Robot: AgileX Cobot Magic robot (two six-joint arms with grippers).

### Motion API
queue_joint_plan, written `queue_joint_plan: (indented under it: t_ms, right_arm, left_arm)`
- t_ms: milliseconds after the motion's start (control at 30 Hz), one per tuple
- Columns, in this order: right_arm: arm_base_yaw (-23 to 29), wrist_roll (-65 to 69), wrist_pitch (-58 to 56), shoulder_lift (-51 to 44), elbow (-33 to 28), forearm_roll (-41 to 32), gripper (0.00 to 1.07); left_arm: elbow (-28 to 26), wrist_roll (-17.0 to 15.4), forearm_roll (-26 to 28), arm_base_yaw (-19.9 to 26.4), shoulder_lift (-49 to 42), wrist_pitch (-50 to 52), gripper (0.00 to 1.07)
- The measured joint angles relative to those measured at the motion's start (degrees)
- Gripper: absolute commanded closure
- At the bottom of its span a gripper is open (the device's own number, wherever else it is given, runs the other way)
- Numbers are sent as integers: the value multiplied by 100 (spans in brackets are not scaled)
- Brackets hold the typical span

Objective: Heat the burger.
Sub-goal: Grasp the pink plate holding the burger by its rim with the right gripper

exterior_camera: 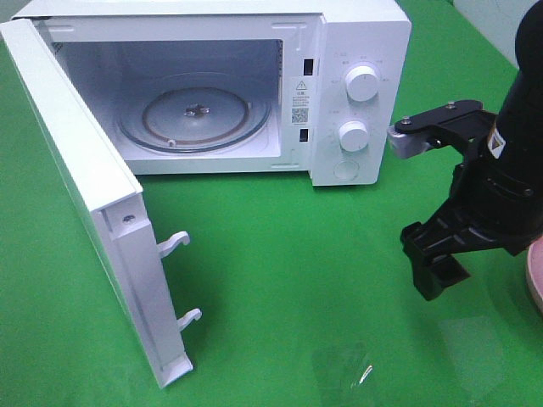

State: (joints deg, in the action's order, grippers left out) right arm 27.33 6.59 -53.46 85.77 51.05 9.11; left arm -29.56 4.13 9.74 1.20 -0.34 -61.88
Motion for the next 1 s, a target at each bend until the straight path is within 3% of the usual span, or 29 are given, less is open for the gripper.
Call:
queue_joint_plan:
  t_ms: [467, 700, 733, 1000]
  right_arm:
    - [-1255, -378, -223, 0, 0, 103, 11]
    - [-1604, -470, -212, 0, 0, 115, 13]
    - [-1851, -521, -155, 0, -6, 115, 13]
    - [-2194, -607, 281, 0, -332, 109, 16]
  left_arm:
    - [0, 0, 0, 0, 0, 0, 9]
    - [0, 0, 0, 0, 0, 0, 9]
    - [0, 0, 0, 0, 0, 0, 9]
    - [0, 0, 0, 0, 0, 0, 9]
